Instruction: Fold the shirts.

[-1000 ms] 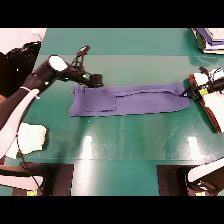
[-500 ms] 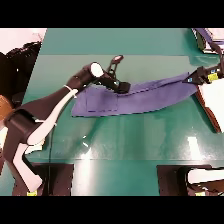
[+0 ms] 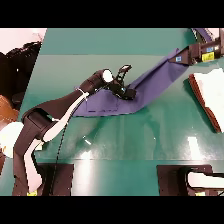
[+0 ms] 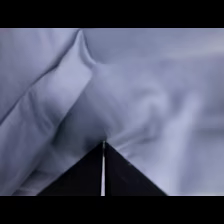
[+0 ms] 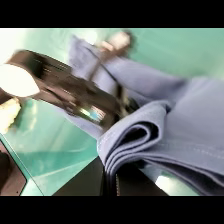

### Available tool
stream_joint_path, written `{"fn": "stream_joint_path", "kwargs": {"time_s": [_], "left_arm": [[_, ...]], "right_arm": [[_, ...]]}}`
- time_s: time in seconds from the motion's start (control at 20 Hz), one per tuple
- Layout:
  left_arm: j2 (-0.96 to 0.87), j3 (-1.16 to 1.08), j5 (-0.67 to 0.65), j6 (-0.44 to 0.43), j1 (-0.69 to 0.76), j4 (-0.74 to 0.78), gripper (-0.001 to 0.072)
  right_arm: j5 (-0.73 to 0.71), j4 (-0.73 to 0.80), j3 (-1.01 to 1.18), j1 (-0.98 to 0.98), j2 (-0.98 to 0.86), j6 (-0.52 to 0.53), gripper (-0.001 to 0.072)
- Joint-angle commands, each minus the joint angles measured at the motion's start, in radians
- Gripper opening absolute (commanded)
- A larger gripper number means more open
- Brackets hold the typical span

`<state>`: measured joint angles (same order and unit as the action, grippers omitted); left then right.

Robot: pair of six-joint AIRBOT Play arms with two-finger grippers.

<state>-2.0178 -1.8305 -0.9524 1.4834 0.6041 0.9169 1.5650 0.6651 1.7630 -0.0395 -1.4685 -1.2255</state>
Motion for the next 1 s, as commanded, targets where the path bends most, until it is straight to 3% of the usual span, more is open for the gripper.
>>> {"fn": "stream_joint_path", "kwargs": {"time_s": [0.0,0.25,0.55,0.8,0.85,0.9,0.95], "left_arm": [[-0.005,-0.008,-0.029,0.002,-0.006,0.026,0.0025],[0.072,-0.02,-0.058,0.003,-0.069,0.068,0.0024],[0.307,-0.02,-0.203,0.001,-0.248,0.325,0.0025],[0.53,-0.02,-0.314,-0.026,-0.454,0.406,0.0025],[0.571,-0.02,-0.325,-0.025,-0.485,0.415,0.0025],[0.61,-0.02,-0.331,-0.026,-0.516,0.417,0.0026],[0.641,-0.02,-0.331,-0.025,-0.54,0.416,0.0025]], "right_arm": [[-0.013,-0.008,0.08,-0.065,0.005,-0.016,0.0019],[-0.042,-0.01,0.088,-0.14,0.003,-0.01,0.0019],[-0.188,-0.014,0.089,-0.364,-0.055,0.035,0.002],[-0.56,-0.02,0.089,-0.682,-0.243,0.164,0.0022],[-0.638,-0.02,0.092,-0.738,-0.284,0.19,0.0042],[-0.688,-0.019,0.121,-0.786,-0.332,0.218,0.0156],[-0.715,-0.018,0.175,-0.825,-0.386,0.225,0.0319]]}}
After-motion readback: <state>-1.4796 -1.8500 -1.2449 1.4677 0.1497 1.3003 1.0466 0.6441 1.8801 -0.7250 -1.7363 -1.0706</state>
